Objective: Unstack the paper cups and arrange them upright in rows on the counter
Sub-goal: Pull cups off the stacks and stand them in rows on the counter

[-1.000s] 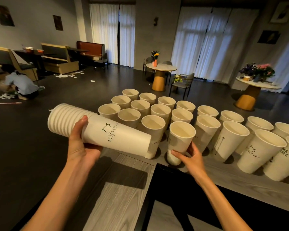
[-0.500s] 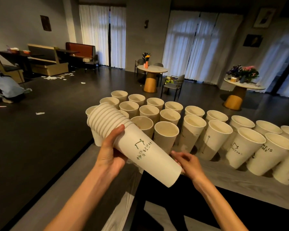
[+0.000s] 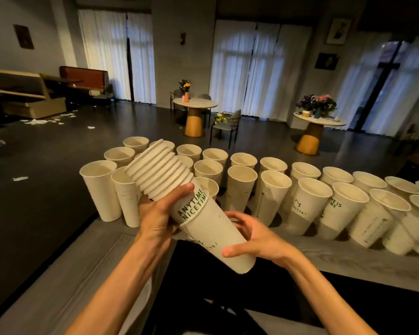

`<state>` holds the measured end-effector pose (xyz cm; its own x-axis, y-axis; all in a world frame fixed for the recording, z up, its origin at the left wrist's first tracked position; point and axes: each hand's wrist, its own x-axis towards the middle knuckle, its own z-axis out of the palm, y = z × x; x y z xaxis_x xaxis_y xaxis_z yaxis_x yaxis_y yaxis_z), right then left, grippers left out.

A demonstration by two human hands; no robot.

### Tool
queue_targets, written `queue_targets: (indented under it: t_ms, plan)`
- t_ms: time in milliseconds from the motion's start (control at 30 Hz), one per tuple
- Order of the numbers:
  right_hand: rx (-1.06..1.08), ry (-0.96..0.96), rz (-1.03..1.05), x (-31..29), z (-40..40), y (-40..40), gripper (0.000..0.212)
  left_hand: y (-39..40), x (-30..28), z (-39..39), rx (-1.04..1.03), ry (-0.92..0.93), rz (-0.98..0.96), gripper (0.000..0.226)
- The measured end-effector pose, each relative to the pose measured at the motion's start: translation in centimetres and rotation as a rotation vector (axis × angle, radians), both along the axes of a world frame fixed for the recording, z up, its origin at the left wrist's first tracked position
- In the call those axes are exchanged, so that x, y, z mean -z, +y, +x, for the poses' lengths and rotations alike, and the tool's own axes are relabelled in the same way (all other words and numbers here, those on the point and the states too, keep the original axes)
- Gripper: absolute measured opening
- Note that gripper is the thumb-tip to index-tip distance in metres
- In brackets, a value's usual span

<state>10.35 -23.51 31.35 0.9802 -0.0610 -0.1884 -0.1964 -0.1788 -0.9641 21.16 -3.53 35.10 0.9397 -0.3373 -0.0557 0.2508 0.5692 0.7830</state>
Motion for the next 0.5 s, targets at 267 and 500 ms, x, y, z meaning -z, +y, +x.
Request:
queue_targets:
  t_ms: [267, 500]
  plan:
    - [0.512, -0.128, -0.255, 3.1, -0.6, -3.5, 0.095, 3.1, -3.2, 2.3, -0.061, 0.087, -0.268, 0.064]
    - [0.648, -0.128, -0.166, 5.5, 4.0, -2.9, 0.096, 4.9, -2.3, 2.2, -0.056, 0.17, -0.326, 0.07]
